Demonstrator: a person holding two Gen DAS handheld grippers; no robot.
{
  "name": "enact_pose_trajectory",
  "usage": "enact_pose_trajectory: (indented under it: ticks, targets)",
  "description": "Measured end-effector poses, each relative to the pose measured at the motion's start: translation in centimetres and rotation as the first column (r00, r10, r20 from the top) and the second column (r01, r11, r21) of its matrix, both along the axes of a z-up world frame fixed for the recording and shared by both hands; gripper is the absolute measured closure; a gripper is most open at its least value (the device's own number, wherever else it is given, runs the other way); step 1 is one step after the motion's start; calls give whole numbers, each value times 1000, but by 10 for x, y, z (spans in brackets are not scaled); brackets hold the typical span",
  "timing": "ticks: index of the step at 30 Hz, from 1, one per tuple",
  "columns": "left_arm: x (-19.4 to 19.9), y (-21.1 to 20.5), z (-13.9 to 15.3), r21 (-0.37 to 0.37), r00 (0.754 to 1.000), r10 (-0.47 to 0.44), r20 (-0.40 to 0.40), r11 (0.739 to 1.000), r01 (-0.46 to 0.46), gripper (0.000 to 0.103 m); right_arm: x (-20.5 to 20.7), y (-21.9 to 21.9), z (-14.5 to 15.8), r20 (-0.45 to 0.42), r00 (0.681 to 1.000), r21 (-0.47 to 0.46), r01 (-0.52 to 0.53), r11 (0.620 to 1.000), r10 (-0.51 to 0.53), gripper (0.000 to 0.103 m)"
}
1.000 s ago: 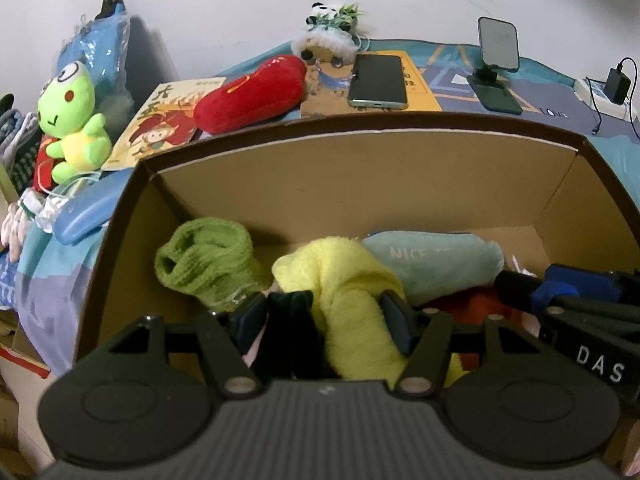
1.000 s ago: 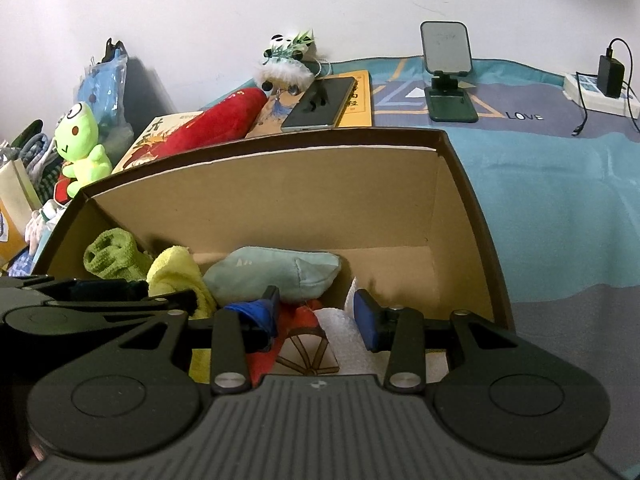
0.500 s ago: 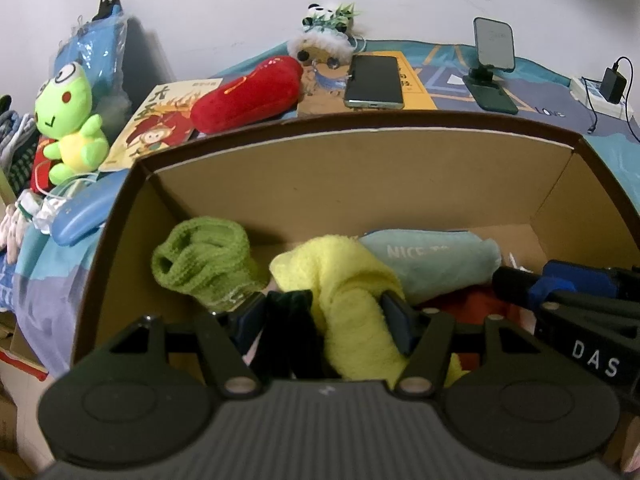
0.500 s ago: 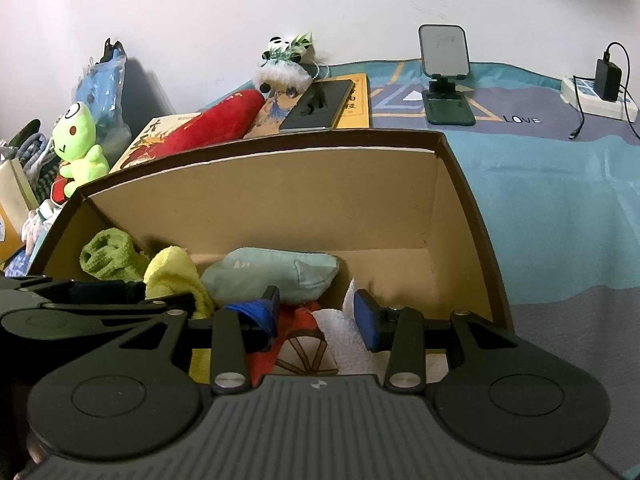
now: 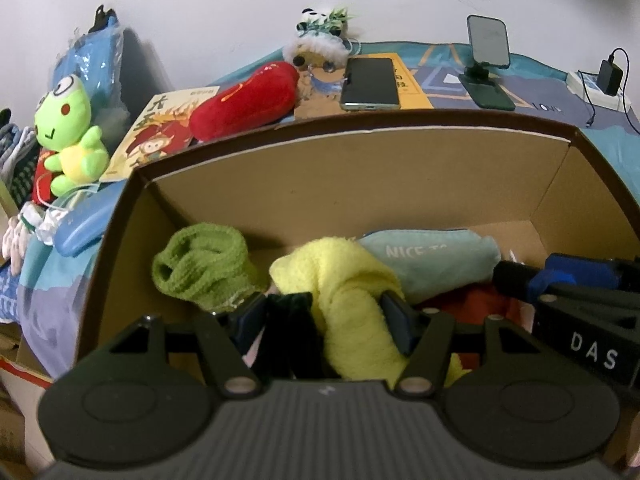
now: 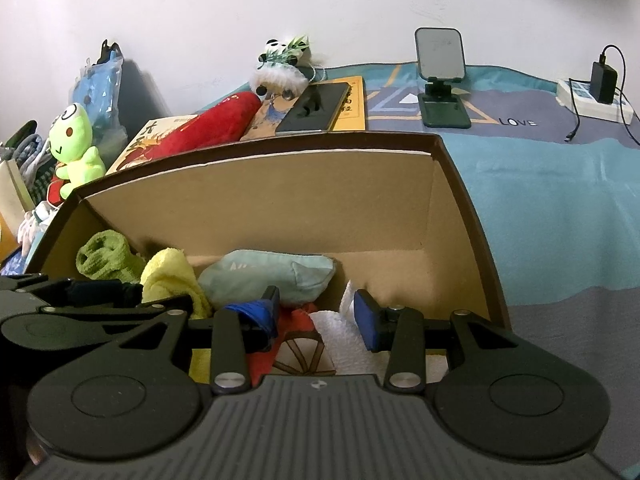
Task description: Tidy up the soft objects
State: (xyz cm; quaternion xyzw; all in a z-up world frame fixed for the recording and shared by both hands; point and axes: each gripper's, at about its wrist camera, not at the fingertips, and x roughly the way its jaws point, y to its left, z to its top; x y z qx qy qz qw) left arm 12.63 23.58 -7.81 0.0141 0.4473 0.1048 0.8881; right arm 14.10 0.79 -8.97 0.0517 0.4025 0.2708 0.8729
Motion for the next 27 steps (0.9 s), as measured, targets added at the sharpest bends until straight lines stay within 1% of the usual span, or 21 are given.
enact_pose_trajectory:
  ticks: [24, 27]
  targets:
    - [-1, -1, 1, -1, 1000, -20, 6, 1000, 20, 40, -2, 1, 1, 13, 1000, 0, 20, 1000, -20, 79]
    - [0, 1, 3, -9, 1000, -19, -3, 1000, 18, 40, -2, 4, 3, 12, 1000, -25, 20, 1000, -19, 78]
